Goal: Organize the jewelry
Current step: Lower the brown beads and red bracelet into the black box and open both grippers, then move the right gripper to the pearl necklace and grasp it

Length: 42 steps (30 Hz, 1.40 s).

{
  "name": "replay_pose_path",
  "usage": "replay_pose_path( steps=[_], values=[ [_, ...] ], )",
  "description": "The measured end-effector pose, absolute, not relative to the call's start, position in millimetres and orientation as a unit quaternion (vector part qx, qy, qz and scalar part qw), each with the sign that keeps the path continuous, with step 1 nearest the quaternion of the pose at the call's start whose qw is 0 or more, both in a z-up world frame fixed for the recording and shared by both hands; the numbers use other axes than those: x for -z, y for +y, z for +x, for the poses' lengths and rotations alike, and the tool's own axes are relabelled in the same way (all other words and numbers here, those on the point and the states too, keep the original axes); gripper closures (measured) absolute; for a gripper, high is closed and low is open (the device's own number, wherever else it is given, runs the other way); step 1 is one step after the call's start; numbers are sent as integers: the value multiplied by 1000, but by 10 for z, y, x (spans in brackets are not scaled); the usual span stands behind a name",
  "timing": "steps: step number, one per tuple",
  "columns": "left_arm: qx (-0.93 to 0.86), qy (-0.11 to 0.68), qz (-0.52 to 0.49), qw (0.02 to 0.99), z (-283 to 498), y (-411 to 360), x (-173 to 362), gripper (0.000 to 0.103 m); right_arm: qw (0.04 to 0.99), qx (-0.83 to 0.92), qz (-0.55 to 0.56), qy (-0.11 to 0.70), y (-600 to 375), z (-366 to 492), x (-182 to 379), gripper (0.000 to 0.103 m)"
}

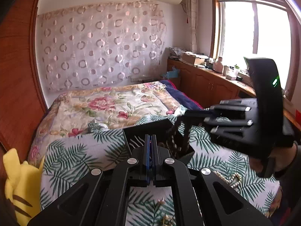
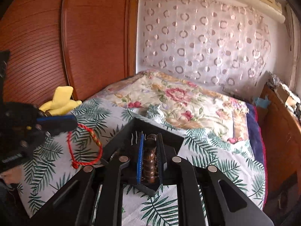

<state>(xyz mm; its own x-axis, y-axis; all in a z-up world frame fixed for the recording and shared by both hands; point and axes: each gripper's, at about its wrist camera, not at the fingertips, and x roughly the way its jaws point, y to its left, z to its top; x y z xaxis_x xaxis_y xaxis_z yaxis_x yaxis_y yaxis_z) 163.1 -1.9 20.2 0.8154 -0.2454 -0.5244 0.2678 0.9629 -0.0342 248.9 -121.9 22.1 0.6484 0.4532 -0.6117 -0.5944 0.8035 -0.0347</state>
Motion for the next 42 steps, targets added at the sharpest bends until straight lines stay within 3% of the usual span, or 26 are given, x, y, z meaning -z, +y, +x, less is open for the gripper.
replay_pose_path(
  steps=[14, 16, 18, 26, 29, 30, 31, 33, 34, 39, 42],
  values=[
    [128, 308, 19, 942, 2187, -157, 54, 102, 882, -297, -68, 359, -1309, 2693, 245, 87],
    [127, 314, 17, 941, 2235, -167, 101, 102, 884, -295, -67, 357, -1337, 2683, 237, 85],
    [126, 317, 16, 940, 2273, -167, 145, 102, 884, -298, -62, 355, -1370, 2670, 227, 75],
    [128, 326, 9, 937, 2350, -200, 201, 102, 888, -302, -60, 341, -1448, 2622, 123, 75],
    [129, 328, 7, 936, 2333, -191, 211, 88, 890, -301, -51, 338, -1543, 2566, 88, 75],
    [128, 328, 6, 936, 2315, -183, 213, 76, 891, -300, -50, 337, -1572, 2533, 85, 75],
    [128, 327, 5, 936, 2297, -174, 213, 71, 892, -298, -50, 336, -1609, 2476, 86, 75],
    [129, 327, 1, 936, 2233, -151, 226, 65, 893, -297, -51, 335, -1671, 2373, 98, 75],
    [127, 328, 0, 936, 2207, -142, 234, 55, 892, -297, -50, 336, -1713, 2300, 113, 75],
    [126, 331, -2, 935, 2019, -56, 307, 42, 890, -299, -48, 341, -1872, 2069, 211, 75],
    [128, 328, 0, 936, 1955, -20, 337, 42, 890, -298, -44, 343, -1945, 2001, 262, 75]
  ],
)
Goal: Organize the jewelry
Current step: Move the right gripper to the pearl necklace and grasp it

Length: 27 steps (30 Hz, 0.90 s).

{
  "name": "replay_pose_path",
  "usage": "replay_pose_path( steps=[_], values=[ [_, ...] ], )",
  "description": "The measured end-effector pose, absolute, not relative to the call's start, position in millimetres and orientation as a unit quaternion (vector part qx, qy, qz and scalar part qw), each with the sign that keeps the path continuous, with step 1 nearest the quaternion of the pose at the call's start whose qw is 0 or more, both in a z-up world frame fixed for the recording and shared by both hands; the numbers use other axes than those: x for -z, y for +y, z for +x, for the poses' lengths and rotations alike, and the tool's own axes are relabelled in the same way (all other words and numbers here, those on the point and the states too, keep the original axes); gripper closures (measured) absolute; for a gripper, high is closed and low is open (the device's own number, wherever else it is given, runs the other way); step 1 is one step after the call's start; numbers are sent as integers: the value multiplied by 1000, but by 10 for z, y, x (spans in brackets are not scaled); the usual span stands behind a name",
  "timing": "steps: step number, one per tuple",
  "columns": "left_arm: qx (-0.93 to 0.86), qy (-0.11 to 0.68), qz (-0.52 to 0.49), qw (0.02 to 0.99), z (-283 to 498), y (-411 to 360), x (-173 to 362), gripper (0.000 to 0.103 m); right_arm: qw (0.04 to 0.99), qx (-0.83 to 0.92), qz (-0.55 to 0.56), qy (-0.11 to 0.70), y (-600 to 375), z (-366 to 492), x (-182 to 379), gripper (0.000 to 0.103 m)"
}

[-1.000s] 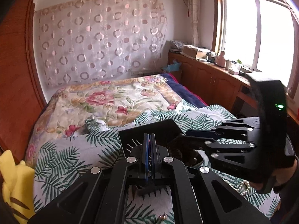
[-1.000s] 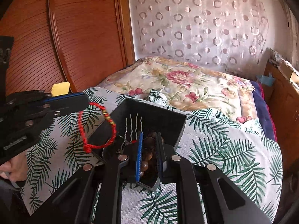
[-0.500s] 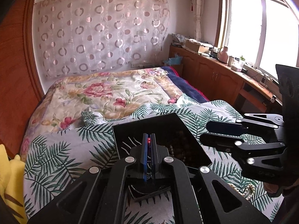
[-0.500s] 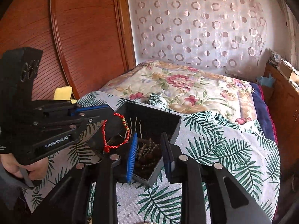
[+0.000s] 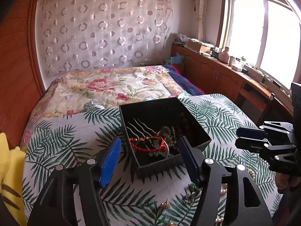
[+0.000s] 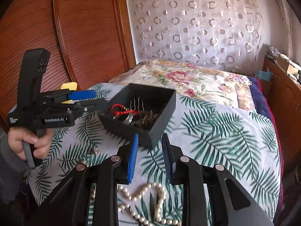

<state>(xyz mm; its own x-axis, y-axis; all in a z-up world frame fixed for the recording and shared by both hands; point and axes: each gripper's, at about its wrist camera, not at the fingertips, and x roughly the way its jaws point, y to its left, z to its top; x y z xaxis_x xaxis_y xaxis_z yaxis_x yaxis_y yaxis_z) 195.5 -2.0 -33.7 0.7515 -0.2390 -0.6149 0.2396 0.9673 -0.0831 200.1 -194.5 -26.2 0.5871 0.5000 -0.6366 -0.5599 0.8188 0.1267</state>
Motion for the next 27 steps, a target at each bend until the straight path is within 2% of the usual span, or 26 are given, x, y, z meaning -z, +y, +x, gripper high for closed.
replay_pose_path(
  steps=[2, 3, 4, 9, 11, 14, 16, 21, 27],
  values=[
    [124, 325, 10, 938, 1976, -30, 324, 46, 889, -297, -39, 345, -1972, 1968, 293, 75],
    [124, 326, 13, 937, 2009, -45, 306, 53, 890, -295, -35, 346, -1991, 1954, 312, 75],
    [126, 328, 13, 936, 2039, -56, 297, 56, 890, -295, -34, 347, -2003, 1952, 320, 75],
    [129, 328, 22, 935, 2259, -125, 254, 56, 891, -289, -42, 347, -2020, 1898, 371, 75],
    [125, 354, 21, 927, 2417, -125, 302, 54, 891, -287, -49, 348, -2026, 1873, 395, 75],
    [124, 386, 7, 914, 2551, -77, 371, 42, 891, -288, -48, 347, -2031, 1859, 409, 75],
    [132, 393, -4, 910, 2543, -43, 389, 24, 891, -288, -46, 348, -2041, 1857, 416, 75],
    [138, 399, -9, 907, 2428, 0, 374, 15, 892, -284, -43, 348, -2059, 1853, 424, 75],
    [139, 393, 5, 909, 2126, 21, 425, 15, 891, -287, -41, 349, -2140, 1748, 438, 75]
  ],
)
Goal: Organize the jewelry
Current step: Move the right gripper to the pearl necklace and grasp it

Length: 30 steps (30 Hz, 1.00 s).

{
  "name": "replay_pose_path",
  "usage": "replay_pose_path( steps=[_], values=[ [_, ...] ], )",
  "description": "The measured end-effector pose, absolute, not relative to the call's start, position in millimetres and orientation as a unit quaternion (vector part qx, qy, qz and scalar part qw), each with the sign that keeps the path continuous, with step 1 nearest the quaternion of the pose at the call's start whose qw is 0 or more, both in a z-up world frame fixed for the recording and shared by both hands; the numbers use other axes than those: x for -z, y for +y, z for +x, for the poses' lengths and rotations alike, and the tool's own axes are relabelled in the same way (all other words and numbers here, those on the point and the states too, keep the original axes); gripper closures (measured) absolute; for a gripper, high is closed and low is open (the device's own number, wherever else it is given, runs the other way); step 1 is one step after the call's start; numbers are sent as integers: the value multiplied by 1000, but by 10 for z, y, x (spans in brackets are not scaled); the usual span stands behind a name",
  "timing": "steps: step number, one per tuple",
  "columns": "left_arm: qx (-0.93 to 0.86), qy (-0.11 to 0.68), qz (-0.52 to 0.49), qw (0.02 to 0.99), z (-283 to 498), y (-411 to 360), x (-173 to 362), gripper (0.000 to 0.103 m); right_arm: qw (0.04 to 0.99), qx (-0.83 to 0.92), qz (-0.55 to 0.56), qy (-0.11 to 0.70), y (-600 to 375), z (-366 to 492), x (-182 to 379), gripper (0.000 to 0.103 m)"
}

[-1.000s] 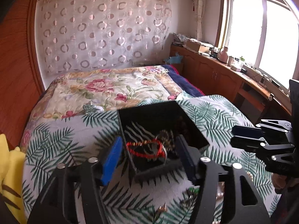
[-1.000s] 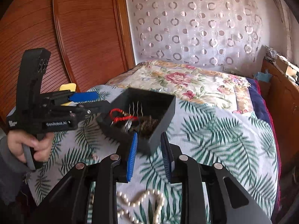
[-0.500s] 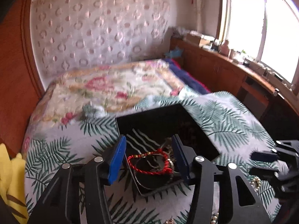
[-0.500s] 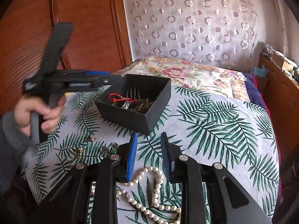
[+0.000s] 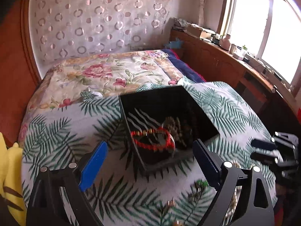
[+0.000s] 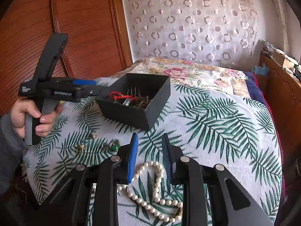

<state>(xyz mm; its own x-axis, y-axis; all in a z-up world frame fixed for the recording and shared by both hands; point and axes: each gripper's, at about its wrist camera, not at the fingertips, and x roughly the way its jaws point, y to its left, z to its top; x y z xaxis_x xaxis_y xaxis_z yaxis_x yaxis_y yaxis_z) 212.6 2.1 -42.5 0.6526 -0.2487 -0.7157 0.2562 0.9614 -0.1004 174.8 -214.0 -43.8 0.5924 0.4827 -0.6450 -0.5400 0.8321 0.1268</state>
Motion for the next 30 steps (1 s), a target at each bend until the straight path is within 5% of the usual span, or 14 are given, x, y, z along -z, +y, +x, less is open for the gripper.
replay_pose_path(
  steps=[23, 25, 27, 30],
  values=[
    [126, 400, 8, 908, 1187, 207, 801, 15, 861, -264, -105, 422, -2154, 1727, 939, 72],
    [126, 400, 9, 908, 1167, 208, 809, 15, 861, -261, -116, 422, -2108, 1745, 941, 76],
    [127, 402, 12, 907, 1148, 193, 822, 15, 861, -262, -123, 419, -2082, 1757, 945, 94],
    [133, 401, 22, 906, 1116, 141, 846, 15, 864, -265, -116, 412, -2110, 1763, 902, 95]
  ],
)
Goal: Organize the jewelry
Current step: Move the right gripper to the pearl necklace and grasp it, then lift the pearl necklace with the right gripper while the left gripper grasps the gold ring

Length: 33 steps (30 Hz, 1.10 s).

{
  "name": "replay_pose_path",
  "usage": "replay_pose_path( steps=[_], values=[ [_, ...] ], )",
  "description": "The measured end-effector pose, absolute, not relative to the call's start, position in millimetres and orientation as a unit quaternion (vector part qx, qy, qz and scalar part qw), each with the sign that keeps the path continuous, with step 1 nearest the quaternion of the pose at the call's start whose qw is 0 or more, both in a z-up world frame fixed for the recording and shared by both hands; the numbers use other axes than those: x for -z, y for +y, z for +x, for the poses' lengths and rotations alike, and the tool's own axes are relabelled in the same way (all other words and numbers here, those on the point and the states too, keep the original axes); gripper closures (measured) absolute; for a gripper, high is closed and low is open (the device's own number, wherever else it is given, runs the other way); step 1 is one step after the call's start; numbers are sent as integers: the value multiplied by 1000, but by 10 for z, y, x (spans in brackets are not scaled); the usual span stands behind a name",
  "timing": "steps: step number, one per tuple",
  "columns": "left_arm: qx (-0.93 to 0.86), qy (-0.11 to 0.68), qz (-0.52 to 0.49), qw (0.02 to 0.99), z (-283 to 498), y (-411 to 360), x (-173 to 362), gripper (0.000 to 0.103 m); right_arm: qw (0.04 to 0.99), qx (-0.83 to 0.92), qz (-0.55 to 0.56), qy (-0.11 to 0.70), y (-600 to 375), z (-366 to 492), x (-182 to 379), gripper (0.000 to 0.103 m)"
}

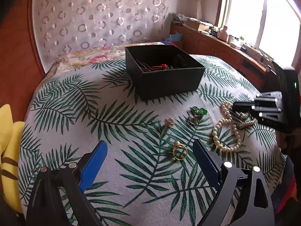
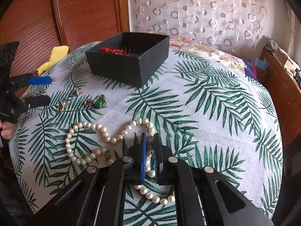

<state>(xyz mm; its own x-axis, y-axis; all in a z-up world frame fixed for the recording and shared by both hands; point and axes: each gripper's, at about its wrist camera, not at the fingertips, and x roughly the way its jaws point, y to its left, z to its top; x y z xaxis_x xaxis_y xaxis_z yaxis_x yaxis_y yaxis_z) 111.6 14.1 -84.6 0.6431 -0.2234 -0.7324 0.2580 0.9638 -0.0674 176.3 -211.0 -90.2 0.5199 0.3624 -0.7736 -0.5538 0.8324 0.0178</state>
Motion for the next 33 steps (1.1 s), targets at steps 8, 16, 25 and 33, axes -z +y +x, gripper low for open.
replay_pose_path(
  steps=[8, 16, 25, 33],
  values=[
    [158, 405, 34, 900, 1069, -34, 878, 31, 898, -262, -78, 345, -2316, 1630, 412, 95],
    [165, 418, 55, 892, 1102, -201, 954, 59, 908, -270, -69, 314, -2324, 1560, 117, 95],
    [160, 421, 61, 891, 1164, -259, 981, 69, 902, -274, -74, 326, -2242, 1591, 238, 95],
    [163, 403, 74, 898, 1090, -270, 943, 85, 902, -277, -77, 323, -2195, 1580, 223, 95]
  ],
)
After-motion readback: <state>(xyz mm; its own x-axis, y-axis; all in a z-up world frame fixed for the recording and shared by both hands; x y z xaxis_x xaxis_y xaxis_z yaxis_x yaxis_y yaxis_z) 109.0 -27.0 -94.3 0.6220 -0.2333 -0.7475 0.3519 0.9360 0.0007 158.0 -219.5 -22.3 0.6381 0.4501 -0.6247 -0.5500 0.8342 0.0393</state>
